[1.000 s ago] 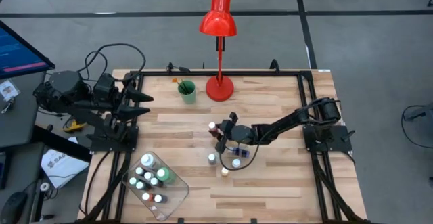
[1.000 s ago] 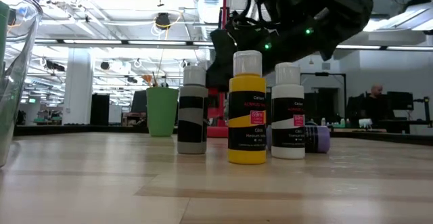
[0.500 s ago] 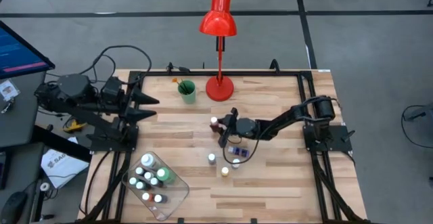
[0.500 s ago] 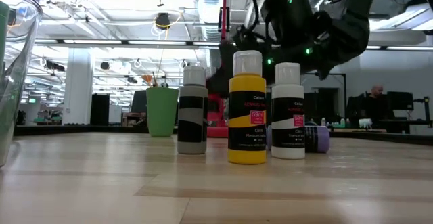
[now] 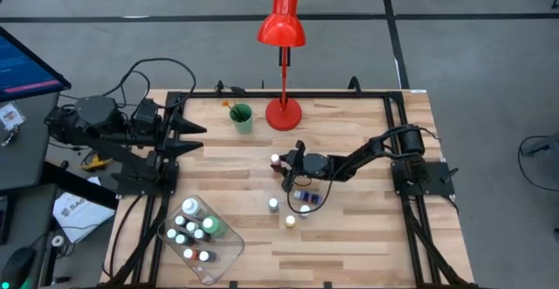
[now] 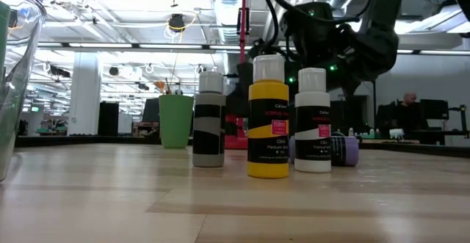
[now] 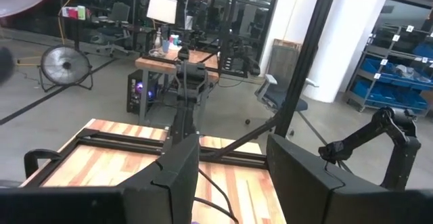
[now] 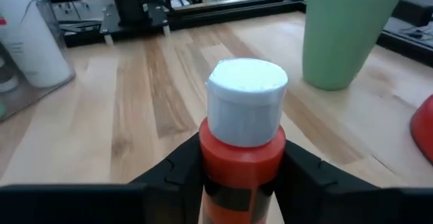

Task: Pick & Place Paint Supplies
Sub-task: Put the orange coloring bottle into the transparent bin

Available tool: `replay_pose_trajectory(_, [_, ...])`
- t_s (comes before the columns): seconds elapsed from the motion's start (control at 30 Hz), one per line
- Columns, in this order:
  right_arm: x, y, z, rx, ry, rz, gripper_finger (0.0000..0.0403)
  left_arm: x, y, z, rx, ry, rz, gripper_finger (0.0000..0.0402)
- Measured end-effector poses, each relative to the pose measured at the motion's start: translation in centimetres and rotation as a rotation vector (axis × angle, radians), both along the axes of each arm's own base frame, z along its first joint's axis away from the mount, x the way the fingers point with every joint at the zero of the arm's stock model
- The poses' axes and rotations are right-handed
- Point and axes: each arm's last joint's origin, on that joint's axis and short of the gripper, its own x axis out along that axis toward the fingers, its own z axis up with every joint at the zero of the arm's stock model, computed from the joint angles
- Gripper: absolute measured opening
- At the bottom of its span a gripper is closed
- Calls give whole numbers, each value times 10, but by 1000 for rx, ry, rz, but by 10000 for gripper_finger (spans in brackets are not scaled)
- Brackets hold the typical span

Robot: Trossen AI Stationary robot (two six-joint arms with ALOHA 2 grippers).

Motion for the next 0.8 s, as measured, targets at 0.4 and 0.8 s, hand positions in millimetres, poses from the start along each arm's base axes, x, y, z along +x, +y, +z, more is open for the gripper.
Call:
replay_pose_trajectory(0.4, [-1, 1, -3, 26, 26, 14, 215, 0, 0, 0, -1, -1, 6, 163])
replay_pose_trajectory(0.8, [-29, 1, 70, 133, 121, -11, 255, 1, 0, 0, -1, -2, 6, 163])
